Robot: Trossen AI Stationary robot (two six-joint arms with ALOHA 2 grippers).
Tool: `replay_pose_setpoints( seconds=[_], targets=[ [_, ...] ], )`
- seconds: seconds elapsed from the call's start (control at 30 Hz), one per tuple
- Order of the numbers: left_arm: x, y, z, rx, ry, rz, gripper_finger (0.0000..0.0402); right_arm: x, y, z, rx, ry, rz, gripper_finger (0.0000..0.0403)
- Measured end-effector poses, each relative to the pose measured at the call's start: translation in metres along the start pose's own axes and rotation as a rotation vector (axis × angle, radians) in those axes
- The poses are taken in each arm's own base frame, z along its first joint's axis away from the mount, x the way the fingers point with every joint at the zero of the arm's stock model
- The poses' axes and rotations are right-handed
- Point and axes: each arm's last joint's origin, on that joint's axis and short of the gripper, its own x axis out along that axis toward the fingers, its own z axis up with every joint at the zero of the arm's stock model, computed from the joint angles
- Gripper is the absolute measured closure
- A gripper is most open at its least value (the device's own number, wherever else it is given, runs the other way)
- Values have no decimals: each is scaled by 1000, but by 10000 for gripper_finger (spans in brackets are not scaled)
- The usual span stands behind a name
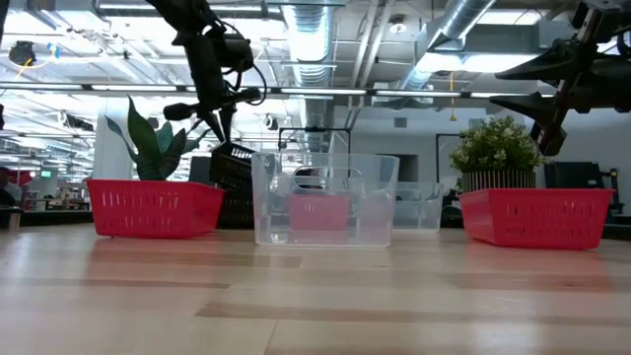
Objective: Stack baskets by color
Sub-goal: Stack the black bin on the black bin
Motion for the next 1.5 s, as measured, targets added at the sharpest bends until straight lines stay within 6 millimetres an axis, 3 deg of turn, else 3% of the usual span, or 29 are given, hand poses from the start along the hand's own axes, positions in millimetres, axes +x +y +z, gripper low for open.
replay_pose_setpoints(
  seconds=[0.37, 0.6, 1.3, 1.5],
  targets=[
    [1, 4, 2, -17, -8, 14, 401, 0, 0, 0, 0, 0, 0, 234],
    [19, 8, -6, -44, 60, -52, 401, 0, 0, 0, 0, 0, 0, 234],
    [19, 13, -7, -95, 51, 16, 401, 0, 0, 0, -2, 0, 0, 234],
    [31, 16, -11, -135, 58, -23, 401, 0, 0, 0, -2, 0, 0, 234]
  ],
)
